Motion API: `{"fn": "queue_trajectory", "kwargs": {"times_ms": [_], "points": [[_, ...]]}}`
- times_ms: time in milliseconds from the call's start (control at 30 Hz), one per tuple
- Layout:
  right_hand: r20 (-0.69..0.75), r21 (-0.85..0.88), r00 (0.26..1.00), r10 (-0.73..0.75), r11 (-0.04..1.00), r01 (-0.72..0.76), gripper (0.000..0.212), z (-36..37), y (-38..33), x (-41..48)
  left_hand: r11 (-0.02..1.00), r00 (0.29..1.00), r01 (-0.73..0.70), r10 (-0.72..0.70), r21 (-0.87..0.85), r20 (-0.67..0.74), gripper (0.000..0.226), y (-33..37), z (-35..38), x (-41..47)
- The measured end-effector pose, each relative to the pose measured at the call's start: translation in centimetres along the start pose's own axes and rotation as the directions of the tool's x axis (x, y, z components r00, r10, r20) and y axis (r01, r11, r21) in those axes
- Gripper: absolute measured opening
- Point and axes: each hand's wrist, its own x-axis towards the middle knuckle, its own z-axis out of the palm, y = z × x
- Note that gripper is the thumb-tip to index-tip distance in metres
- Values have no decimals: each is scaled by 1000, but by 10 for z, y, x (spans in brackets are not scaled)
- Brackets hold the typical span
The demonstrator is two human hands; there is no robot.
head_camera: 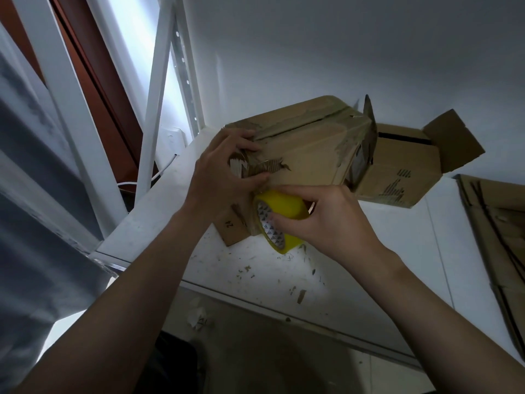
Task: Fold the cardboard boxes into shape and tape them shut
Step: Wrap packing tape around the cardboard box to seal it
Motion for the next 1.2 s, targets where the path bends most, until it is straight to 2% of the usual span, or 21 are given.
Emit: {"fn": "queue_trajectory", "kwargs": {"times_ms": [200, 333, 433, 567, 633, 700, 767, 800, 833, 900, 933, 1000, 1067, 1133, 1200], "points": [[70, -67, 996, 52, 997, -47, 42, 6, 5, 0, 1000, 1000, -1, 1, -27, 8, 57, 0, -2, 2], [94, -54, 993, 76, 996, -71, 52, 7, 15, 0, 997, 993, -44, 50, -63, 106, 57, -7, -11, 5], [128, 28, 987, 97, 995, -101, 53, 6, 18, -1, 998, 985, 11, -2, -56, 170, 60, -14, -18, 5], [107, 32, 987, 123, 991, -127, 55, 7, 20, -1, 997, 972, 68, -55, -46, 230, 67, -17, -23, 3], [94, 19, 987, 129, 991, -131, 58, 7, 21, -2, 994, 971, 104, -110, 39, 212, 71, -14, -29, 1], [90, -15, 990, 112, 994, -111, 66, 7, 21, -3, 969, 974, 213, -220, 123, 49, 65, -7, -35, -6], [88, -50, 991, 104, 994, -100, 73, 7, 21, -5, 914, 914, 377, -340, 150, -223, 35, 8, -37, -23], [89, -72, 990, 109, 992, -102, 75, 7, 20, -5, 871, 862, 475, -431, 128, -266, 23, 17, -36, -33], [94, -92, 989, 113, 990, -105, 76, 7, 20, -6, 814, 807, 576, -551, 78, -210, 17, 27, -31, -45], [101, -109, 989, 111, 989, -100, 76, 6, 20, -7, 664, 668, 744, -740, -76, 79, 15, 50, -15, -67], [103, -106, 989, 108, 990, -97, 74, 6, 20, -7, 577, 600, 800, -773, -167, 206, 15, 61, -6, -74], [108, -82, 988, 106, 992, -98, 68, 5, 20, -8, 379, 502, 852, -787, -360, 358, 25, 77, 9, -78], [141, -54, 986, 84, 996, -77, 65, 3, 21, -10, 233, 470, 823, -793, -518, 389, 40, 87, 19, -73], [191, -21, 981, 34, 999, -31, 64, -3, 25, -12, 226, 486, 773, -812, -593, 324, 50, 91, 26, -69], [168, 27, 986, 10, 1000, -15, 57, -15, 38, -13, 263, 503, 748, -824, -609, 262, 57, 93, 31, -66]]}}
